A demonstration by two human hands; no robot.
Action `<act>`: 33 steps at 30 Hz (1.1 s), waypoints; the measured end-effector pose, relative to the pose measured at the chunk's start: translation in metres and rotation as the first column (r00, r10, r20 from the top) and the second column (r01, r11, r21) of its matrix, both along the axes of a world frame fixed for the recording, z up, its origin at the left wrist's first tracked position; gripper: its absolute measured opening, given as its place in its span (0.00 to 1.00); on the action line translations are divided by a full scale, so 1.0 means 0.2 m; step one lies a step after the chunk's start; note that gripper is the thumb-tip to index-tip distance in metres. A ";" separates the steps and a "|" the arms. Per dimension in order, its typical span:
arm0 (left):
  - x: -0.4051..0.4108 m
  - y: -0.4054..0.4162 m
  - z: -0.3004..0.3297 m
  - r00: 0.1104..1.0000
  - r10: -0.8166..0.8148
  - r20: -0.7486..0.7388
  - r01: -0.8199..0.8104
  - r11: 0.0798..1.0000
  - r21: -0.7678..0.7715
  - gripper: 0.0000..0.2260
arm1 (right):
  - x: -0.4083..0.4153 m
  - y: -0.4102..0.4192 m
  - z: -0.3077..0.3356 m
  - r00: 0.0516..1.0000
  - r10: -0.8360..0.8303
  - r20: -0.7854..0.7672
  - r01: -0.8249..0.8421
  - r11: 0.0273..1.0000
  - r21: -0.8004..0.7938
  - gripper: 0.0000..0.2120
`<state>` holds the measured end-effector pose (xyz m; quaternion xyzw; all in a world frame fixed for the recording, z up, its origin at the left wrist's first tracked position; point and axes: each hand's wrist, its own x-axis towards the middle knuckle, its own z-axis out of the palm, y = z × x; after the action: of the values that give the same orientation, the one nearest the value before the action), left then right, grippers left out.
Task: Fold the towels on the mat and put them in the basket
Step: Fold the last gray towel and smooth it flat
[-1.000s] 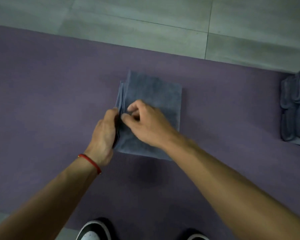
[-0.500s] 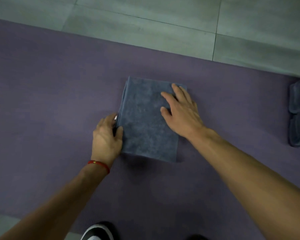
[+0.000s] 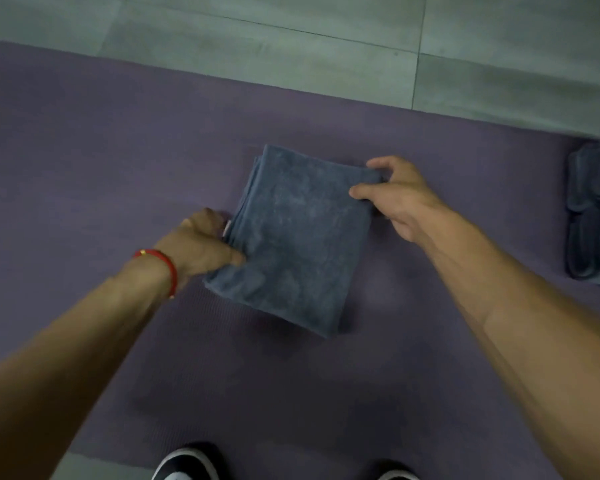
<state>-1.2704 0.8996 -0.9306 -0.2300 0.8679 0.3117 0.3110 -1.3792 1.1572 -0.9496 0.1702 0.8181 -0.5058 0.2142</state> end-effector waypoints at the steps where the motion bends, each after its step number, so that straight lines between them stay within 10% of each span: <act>1: -0.04 0.02 0.06 0.999 -0.045 0.005 0.045 0.998 0.040 0.20 | 0.05 0.07 0.03 0.998 -0.038 0.047 0.040 0.998 -0.039 0.22; 5: -0.24 0.16 0.20 0.971 -0.193 -0.139 0.204 0.977 0.067 0.20 | 0.50 0.39 0.10 0.958 -0.185 0.221 0.218 0.967 -0.135 0.05; 9: -0.28 0.39 0.07 0.836 -0.475 -0.276 0.434 0.879 -0.198 0.22 | 1.02 0.56 0.00 0.945 -0.251 0.211 0.257 0.966 0.000 0.15; 11: -0.14 0.51 -0.01 0.638 -0.664 -0.390 0.423 0.725 -0.543 0.20 | 1.15 0.59 -0.06 0.996 -0.091 -0.026 0.095 0.957 0.276 0.23; 14: 0.20 0.66 -0.06 0.469 -0.722 -0.509 0.409 0.688 -0.599 0.22 | 1.15 0.52 -0.03 0.878 0.349 -0.329 -0.100 0.804 0.586 0.24; 20: 0.36 0.61 -0.34 0.522 -0.816 -0.250 0.548 0.545 -0.635 0.31 | 0.81 0.33 -0.16 0.728 0.677 -0.108 -0.356 0.508 0.784 0.35; 33: 0.55 0.57 -0.19 0.428 -0.842 -0.330 0.637 0.540 -0.551 0.30 | 1.02 0.41 -0.10 0.535 0.795 -0.285 -0.415 0.542 0.731 0.33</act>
<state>-1.1609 1.0134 -0.9693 0.2352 0.9660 0.0349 0.1014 -1.1753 1.2395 -0.9705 -0.2534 0.9556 -0.1394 0.0560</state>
